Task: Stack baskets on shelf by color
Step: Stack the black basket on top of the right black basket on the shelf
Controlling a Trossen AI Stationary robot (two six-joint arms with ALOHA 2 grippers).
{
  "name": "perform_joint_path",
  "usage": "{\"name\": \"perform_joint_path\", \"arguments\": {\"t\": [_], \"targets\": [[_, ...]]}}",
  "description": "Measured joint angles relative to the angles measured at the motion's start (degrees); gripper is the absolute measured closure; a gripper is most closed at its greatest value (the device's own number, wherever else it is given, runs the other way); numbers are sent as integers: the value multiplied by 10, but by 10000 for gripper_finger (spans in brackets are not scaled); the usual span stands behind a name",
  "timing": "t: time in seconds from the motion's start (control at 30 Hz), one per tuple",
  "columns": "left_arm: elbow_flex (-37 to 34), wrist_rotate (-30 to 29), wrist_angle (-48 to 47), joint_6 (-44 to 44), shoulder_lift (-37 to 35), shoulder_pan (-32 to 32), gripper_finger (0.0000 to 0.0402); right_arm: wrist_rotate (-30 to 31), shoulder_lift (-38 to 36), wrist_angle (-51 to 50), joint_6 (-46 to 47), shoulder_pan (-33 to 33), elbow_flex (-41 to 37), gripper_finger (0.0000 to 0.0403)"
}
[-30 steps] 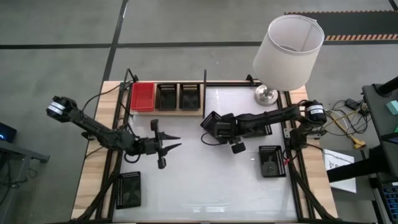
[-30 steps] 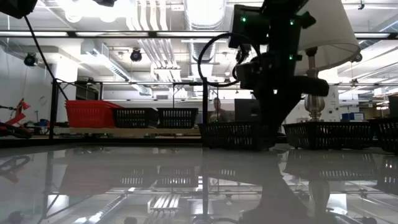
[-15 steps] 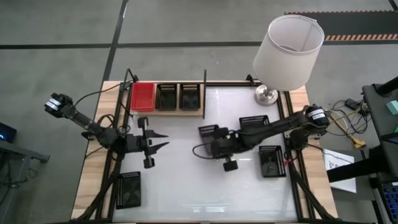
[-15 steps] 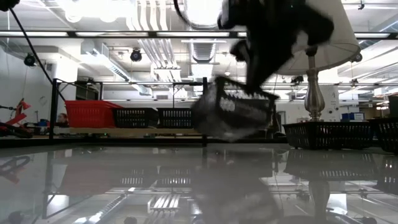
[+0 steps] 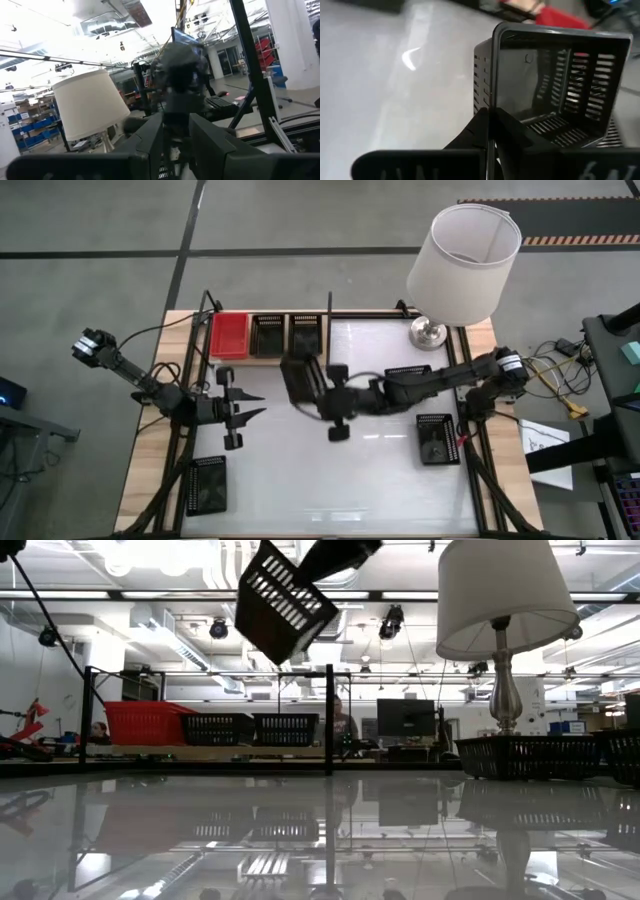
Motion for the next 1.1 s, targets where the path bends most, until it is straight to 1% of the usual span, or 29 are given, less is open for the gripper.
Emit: {"name": "perform_joint_path", "arguments": {"t": [0.17, 0.27, 0.33, 0.4, 0.5, 0.6, 0.7, 0.77, 0.9, 1.0, 1.1], "targets": [[0, 0, 0, 1, -1, 0, 322, 1, 0, 9, -9, -58, 21, 390], [0, 0, 2, 1, -4, 0, 322, -3, 0, 15, -30, -93, 24, 391], [0, 0, 1, 1, -5, 0, 322, -4, 8, 30, -42, -114, 25, 391], [0, 0, 1, 1, -5, 0, 322, -6, 19, 22, -50, -132, 31, 391], [0, 0, -1, 1, -4, 0, 322, -27, 54, 19, -75, -147, 60, 391], [0, 0, 0, 1, -3, 0, 322, -23, 95, -23, -117, -149, 115, 391], [0, 0, 0, 1, -3, 0, 322, 9, 137, -102, -127, -152, 194, 391], [0, 1, 0, 1, -3, 0, 322, 23, 168, -156, -123, -161, 253, 391], [-1, 1, -1, 2, -4, 0, 322, 26, 222, -254, -113, -178, 351, 391], [-1, 1, -1, 4, -4, 0, 322, 24, 252, -300, -91, -188, 402, 391], [-2, 1, -1, 7, -5, 0, 322, 21, 277, -339, -74, -196, 436, 391]]}}
